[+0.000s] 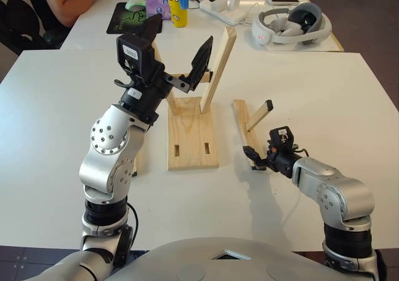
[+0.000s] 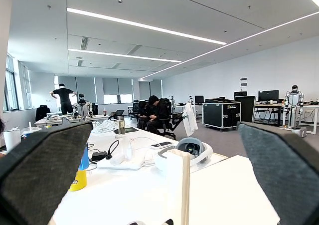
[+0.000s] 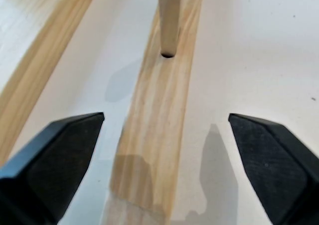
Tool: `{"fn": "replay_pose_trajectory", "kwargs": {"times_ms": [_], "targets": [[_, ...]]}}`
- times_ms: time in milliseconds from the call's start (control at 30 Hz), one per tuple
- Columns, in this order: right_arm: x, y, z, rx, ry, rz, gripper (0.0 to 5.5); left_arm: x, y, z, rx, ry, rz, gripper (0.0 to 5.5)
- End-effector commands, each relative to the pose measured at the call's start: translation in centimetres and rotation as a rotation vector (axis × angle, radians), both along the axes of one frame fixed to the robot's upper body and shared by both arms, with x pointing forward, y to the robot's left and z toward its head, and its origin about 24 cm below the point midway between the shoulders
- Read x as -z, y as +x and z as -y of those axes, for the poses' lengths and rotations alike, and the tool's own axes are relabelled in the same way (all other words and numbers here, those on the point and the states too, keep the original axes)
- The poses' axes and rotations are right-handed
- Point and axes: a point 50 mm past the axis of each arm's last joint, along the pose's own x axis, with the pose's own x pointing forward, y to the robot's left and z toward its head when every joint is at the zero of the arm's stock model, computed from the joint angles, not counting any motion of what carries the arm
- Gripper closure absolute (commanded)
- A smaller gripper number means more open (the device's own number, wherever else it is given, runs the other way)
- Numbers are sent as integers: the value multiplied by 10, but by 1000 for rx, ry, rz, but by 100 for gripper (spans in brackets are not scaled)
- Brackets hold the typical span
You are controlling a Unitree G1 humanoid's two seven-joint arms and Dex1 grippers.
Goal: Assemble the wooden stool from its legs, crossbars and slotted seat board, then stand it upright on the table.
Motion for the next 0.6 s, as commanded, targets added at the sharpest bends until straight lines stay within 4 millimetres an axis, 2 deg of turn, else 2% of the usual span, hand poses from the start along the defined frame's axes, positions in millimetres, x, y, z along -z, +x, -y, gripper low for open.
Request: {"fn": "replay_pose_trajectory", "kwargs": {"times_ms": [33,167,300,500,600], "targets": [[10,0,-4,12,17,-18,87,-3,3,1,16,11,8,10],[19,2,1,13,-12,-37,125,-3,3,1,11,13,12,10],[24,2,7,2,-36,-43,196,1,6,-1,-42,49,11,10],[22,7,14,-21,-52,-13,297,8,13,-10,-161,101,-26,10],[12,18,21,5,15,54,342,15,18,-16,-228,115,-73,10]]}}
